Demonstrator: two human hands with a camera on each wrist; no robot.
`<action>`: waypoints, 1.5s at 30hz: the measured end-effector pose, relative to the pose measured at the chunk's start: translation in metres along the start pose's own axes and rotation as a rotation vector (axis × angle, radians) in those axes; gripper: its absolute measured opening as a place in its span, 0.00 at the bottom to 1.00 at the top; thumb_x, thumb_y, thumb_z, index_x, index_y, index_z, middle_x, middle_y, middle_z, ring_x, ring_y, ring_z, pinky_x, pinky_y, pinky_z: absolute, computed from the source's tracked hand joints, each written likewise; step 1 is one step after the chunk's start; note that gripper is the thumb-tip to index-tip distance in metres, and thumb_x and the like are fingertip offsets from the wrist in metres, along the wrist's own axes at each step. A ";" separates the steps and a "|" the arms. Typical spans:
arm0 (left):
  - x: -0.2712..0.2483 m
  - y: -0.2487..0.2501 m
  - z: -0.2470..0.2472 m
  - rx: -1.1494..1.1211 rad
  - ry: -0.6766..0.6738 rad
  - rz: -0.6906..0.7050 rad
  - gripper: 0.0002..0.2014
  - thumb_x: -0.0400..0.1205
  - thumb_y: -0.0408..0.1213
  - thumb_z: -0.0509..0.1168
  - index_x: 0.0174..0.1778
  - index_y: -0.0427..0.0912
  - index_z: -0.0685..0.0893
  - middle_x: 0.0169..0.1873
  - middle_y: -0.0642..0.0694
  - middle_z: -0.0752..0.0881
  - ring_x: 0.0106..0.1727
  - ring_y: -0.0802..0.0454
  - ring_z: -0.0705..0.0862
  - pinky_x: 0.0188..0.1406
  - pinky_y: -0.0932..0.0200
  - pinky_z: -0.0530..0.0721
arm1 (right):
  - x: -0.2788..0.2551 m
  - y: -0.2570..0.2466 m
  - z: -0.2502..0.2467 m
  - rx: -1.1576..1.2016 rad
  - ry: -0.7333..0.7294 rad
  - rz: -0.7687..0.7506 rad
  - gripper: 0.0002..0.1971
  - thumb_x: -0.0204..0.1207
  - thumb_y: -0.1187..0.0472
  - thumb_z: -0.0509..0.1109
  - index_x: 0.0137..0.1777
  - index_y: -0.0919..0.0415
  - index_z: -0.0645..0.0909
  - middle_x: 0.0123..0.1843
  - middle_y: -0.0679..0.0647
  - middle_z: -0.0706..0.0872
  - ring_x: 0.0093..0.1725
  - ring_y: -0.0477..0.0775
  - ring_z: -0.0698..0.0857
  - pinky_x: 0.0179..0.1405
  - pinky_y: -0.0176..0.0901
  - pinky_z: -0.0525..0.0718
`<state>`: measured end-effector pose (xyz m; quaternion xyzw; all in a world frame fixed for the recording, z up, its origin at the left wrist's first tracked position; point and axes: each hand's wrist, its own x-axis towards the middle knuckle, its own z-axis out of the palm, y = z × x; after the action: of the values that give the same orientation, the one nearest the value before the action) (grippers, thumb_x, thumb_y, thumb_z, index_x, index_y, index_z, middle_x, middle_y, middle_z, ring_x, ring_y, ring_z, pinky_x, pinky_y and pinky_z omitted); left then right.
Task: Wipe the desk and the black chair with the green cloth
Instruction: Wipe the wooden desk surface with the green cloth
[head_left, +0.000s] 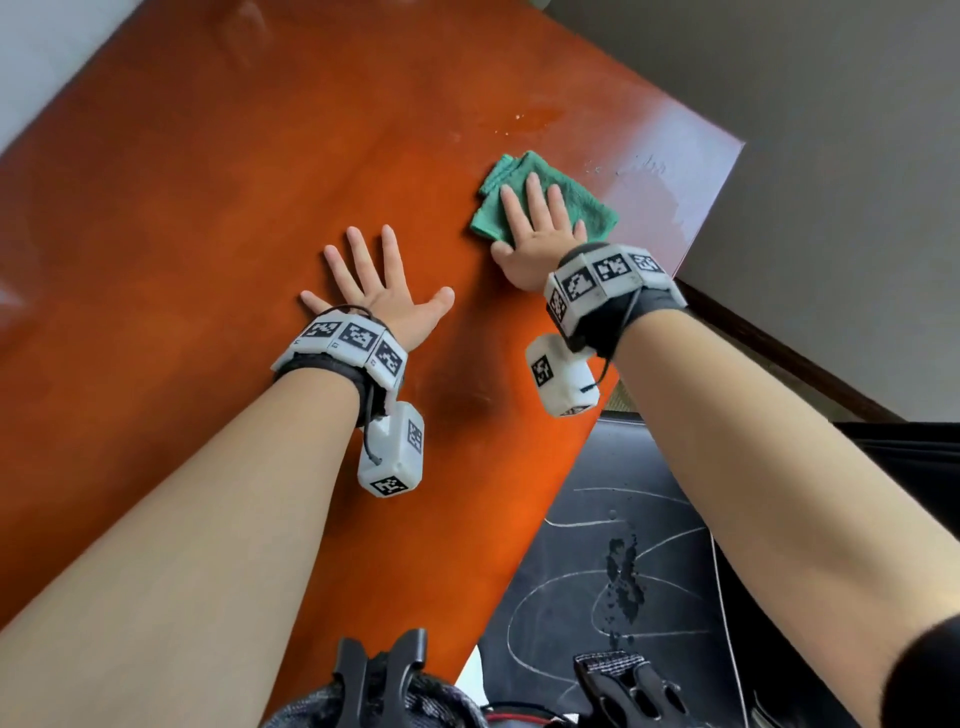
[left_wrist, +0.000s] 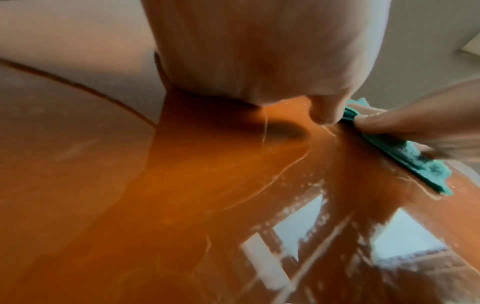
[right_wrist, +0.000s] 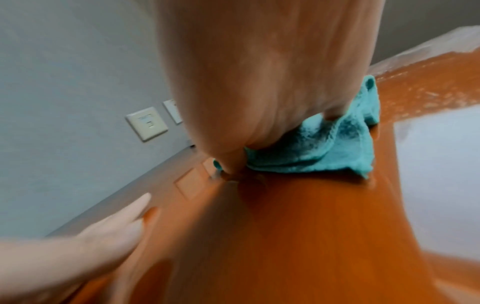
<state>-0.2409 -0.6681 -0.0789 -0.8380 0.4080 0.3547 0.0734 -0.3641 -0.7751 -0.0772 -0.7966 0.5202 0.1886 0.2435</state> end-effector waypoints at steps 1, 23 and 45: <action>0.000 0.000 0.000 0.002 0.003 -0.003 0.44 0.81 0.66 0.49 0.80 0.52 0.27 0.79 0.44 0.26 0.79 0.40 0.26 0.73 0.27 0.34 | 0.004 0.001 -0.002 0.014 0.009 0.023 0.31 0.86 0.50 0.49 0.84 0.46 0.39 0.85 0.48 0.34 0.83 0.54 0.36 0.81 0.61 0.41; -0.003 0.001 -0.002 0.008 -0.007 0.011 0.45 0.80 0.68 0.50 0.80 0.53 0.28 0.79 0.44 0.25 0.79 0.40 0.26 0.73 0.27 0.34 | -0.031 0.094 0.007 0.142 0.067 0.225 0.33 0.84 0.45 0.51 0.84 0.50 0.39 0.85 0.52 0.33 0.83 0.55 0.35 0.81 0.60 0.42; 0.000 0.001 0.000 0.022 -0.010 0.000 0.46 0.79 0.69 0.50 0.79 0.54 0.26 0.79 0.44 0.24 0.79 0.40 0.25 0.73 0.27 0.33 | 0.034 0.119 -0.042 0.216 0.278 0.314 0.32 0.82 0.46 0.52 0.84 0.50 0.48 0.86 0.53 0.43 0.84 0.55 0.42 0.81 0.59 0.43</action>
<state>-0.2413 -0.6687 -0.0788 -0.8353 0.4115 0.3545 0.0848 -0.4581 -0.8653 -0.0844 -0.6935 0.6834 0.0561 0.2209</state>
